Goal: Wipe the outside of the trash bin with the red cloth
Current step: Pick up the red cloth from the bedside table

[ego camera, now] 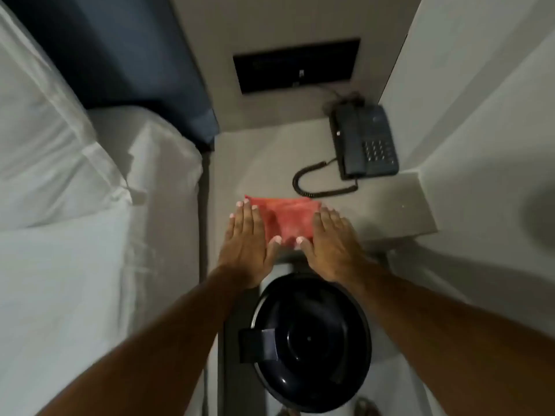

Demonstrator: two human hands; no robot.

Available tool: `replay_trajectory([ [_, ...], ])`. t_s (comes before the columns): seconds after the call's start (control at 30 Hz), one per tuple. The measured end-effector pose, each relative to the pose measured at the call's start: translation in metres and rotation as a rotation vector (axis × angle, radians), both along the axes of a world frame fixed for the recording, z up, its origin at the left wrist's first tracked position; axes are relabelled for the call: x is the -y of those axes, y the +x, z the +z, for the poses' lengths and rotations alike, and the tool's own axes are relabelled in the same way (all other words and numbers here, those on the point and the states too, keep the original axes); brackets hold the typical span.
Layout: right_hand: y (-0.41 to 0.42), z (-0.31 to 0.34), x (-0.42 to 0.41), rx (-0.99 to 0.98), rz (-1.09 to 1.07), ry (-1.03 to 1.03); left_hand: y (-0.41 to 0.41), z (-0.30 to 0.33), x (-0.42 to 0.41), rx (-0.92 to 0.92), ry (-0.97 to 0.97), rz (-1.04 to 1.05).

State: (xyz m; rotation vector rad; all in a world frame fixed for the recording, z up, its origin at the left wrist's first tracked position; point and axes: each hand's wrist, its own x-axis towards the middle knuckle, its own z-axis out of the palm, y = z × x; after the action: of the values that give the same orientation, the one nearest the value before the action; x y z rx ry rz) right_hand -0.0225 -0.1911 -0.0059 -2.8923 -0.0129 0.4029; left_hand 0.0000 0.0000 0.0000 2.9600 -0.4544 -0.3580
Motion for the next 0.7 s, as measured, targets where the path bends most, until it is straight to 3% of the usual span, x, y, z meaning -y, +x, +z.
replay_trajectory([
  [0.13,0.006,-0.045,-0.006,-0.050,-0.145,0.137,0.001,-0.056,-0.008,-0.163,-0.031,-0.011],
  [0.2,0.005,-0.060,-0.011,0.031,-0.192,0.188,-0.004,-0.076,-0.008,-0.201,-0.048,-0.008],
  [0.3,0.009,-0.065,-0.012,0.181,-0.239,0.190,-0.008,-0.091,-0.006,-0.144,-0.050,-0.001],
  [0.47,0.006,-0.067,-0.010,0.254,-0.282,0.243,-0.010,-0.098,-0.011,-0.079,-0.051,-0.029],
  [0.7,-0.003,-0.087,-0.009,0.357,-0.355,0.217,-0.018,-0.127,-0.005,0.190,-0.052,-0.010],
])
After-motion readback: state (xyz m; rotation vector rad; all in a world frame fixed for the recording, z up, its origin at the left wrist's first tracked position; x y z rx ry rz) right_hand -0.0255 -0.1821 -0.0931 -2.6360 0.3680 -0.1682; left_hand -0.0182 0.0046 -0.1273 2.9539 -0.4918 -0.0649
